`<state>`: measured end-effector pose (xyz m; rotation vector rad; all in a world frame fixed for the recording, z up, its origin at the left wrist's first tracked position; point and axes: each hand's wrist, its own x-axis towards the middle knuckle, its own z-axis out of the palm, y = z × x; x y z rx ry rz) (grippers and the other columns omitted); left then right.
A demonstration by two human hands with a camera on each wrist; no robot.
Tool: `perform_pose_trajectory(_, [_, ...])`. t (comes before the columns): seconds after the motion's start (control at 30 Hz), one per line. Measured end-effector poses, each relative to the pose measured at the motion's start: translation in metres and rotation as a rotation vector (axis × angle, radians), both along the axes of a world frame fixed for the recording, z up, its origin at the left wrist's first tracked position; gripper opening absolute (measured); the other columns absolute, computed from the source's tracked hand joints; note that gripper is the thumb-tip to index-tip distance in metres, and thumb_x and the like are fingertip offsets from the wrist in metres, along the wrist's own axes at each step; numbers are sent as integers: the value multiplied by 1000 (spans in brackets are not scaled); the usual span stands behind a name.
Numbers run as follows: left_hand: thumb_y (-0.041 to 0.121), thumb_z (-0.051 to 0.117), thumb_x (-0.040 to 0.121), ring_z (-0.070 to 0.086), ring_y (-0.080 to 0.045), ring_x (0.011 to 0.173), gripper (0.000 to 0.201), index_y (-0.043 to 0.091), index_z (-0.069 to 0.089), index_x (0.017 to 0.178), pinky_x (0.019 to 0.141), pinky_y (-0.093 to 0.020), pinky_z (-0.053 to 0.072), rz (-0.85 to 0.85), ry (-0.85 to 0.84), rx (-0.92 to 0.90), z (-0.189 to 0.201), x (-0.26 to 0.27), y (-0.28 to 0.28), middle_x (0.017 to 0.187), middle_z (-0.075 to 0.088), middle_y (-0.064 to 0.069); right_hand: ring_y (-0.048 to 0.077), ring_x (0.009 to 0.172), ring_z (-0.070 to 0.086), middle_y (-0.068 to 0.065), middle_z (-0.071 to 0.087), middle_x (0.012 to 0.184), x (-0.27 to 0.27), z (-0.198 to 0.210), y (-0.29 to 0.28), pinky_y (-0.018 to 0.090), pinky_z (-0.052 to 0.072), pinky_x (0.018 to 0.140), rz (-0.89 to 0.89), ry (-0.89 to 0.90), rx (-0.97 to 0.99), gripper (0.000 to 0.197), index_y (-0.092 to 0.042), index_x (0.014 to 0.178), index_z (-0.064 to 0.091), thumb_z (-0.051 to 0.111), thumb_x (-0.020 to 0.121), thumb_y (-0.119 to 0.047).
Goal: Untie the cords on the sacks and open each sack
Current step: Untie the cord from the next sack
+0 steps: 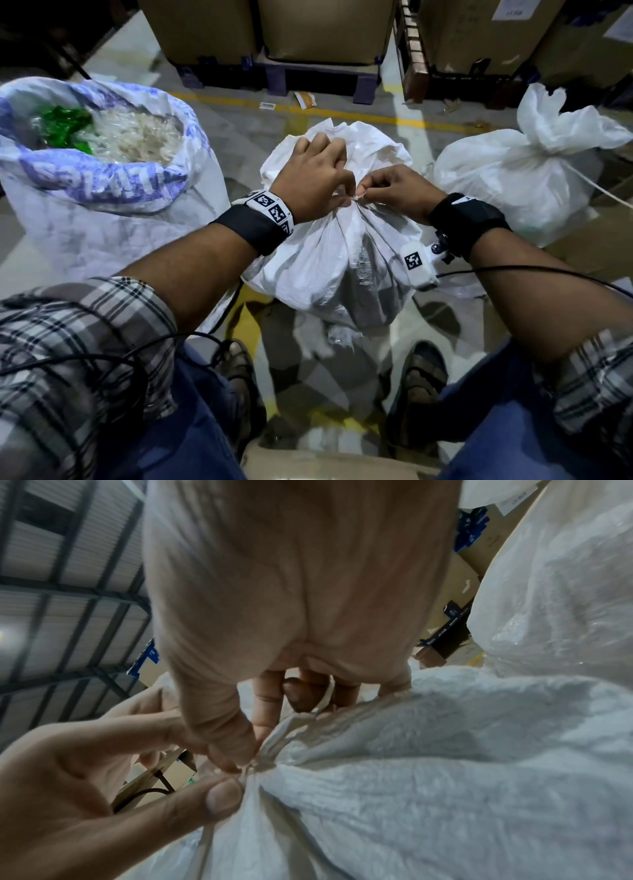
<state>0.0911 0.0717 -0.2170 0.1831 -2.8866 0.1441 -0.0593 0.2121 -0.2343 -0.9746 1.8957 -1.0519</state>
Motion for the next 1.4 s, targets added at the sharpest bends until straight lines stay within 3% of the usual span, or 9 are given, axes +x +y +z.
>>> perform_pose_trajectory(0.23, [51,65,86,47,-30,115,25,32,74,99,93,-44,34,3,0,-26,-5,-1,-5,115,52,-2,28,81,45,21,64,86,3,3,-1,38,34,71,21,-3,-16,6,0,91,72,68,88,-3])
perform_pose_trajectory(0.33, [53,67,84,47,-31,113,25,32,73,96,90,-44,33,15,10,-32,-3,2,-13,113,52,-1,21,75,54,13,67,83,1,4,0,31,41,72,15,19,-20,8,-5,88,72,66,88,-1])
perform_pose_trajectory(0.63, [42,62,84,56,-21,88,17,29,66,94,73,-32,41,-33,41,226,7,19,-40,98,59,5,9,58,48,12,63,79,0,4,3,18,36,53,-17,27,2,6,0,91,71,67,88,-3])
perform_pose_trajectory(0.73, [66,56,87,58,-9,80,37,31,62,98,67,-31,48,-58,29,354,9,16,-27,92,61,12,6,56,48,4,58,70,2,4,1,15,38,55,-22,27,-52,4,-3,91,68,65,90,0])
perform_pose_trajectory(0.87, [95,40,73,59,-14,92,74,35,64,108,73,-33,51,9,-21,297,-1,8,-3,102,63,11,24,70,40,15,45,78,3,4,1,30,35,63,-58,-55,-152,9,-4,94,60,61,92,4])
perform_pose_trajectory(0.97, [103,32,65,54,-21,110,92,35,63,119,86,-40,50,90,-94,280,-10,3,6,120,59,5,19,73,51,9,53,80,0,8,1,22,46,72,-117,-107,-268,16,-8,89,57,57,94,6])
perform_pose_trajectory(1.07, [106,28,61,48,-23,122,103,36,60,129,96,-46,48,126,-129,316,-12,1,5,131,52,4,13,71,53,7,55,81,-1,17,0,19,44,69,-195,-119,-309,18,-12,86,56,55,97,2])
perform_pose_trajectory(1.17, [107,32,56,44,-24,127,105,40,57,132,100,-48,44,157,-197,395,-7,0,0,134,48,2,4,63,55,4,58,80,0,33,-1,14,38,57,-265,-28,-346,18,-16,86,56,56,99,-5])
perform_pose_trajectory(1.4, [98,51,60,45,-30,126,93,33,58,126,94,-45,46,200,-298,326,-1,-3,3,134,48,-6,15,65,50,6,55,78,0,88,-3,28,37,53,-233,-204,-626,4,-10,99,52,54,101,-8])
